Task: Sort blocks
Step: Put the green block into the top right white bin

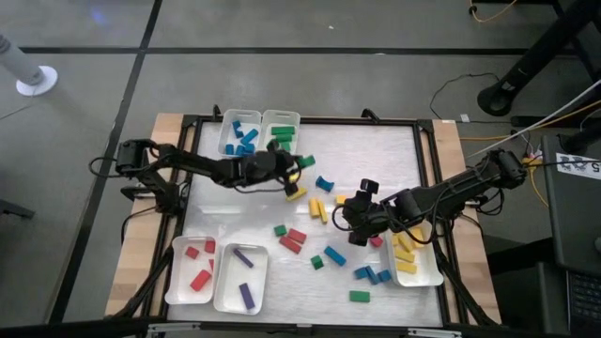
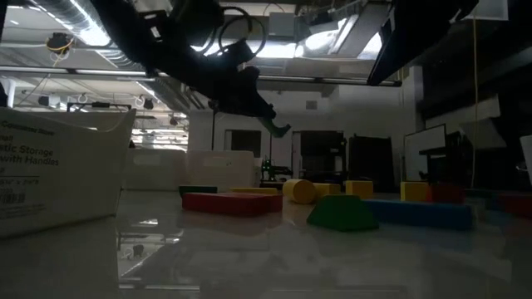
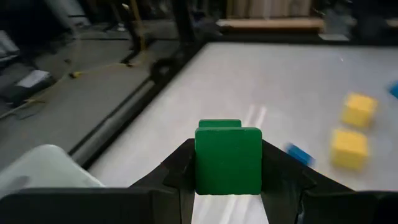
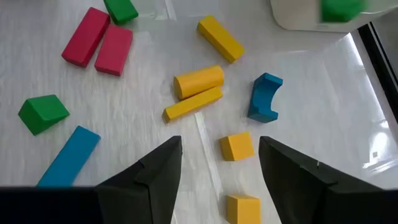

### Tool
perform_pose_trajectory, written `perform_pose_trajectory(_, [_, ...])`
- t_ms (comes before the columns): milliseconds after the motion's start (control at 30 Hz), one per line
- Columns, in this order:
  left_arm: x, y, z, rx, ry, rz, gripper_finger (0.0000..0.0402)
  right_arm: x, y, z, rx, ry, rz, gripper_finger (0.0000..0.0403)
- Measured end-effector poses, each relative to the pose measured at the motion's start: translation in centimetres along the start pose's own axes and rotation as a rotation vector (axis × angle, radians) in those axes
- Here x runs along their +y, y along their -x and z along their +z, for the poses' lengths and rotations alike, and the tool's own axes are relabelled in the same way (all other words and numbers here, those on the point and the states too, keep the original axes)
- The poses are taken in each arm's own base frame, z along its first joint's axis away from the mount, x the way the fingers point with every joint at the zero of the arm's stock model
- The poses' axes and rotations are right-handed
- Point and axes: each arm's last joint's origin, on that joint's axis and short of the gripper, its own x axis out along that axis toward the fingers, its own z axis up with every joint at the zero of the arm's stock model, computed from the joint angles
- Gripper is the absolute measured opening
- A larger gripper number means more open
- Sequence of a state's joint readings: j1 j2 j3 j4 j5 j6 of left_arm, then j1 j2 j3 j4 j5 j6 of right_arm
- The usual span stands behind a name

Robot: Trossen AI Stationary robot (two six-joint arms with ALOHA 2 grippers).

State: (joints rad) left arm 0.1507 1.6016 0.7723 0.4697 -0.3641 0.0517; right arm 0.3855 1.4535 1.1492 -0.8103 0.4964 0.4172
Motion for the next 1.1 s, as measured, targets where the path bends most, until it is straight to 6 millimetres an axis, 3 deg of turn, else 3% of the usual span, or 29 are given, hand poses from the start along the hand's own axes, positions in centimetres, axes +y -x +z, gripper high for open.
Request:
perform_pose_trajectory(267, [4.0,-1.1,0.2,-0.027,0.057,0.129,0.0120,0.4,-0.7,-0.1,0.023,0.008,0.010,0.0211])
perform_pose_trajectory(633, [9.1,-1.7,-2.2,0.176,0.059,0.336,0.0121,1.5,-2.6,-0.4,0.042,0.016,0.029,0.0211])
perform_pose_trajectory(800, [10.4,-1.6,-3.1,0.254,0.068,0.367,0.0134,1.7,-2.9,-0.3,0.032,0.009,0.042,0.0211])
perform_pose_trajectory(1100, [10.5,-1.6,-3.5,0.275,0.130,0.375,0.0202,2.1,-2.9,0.1,0.004,-0.015,0.104,0.0211])
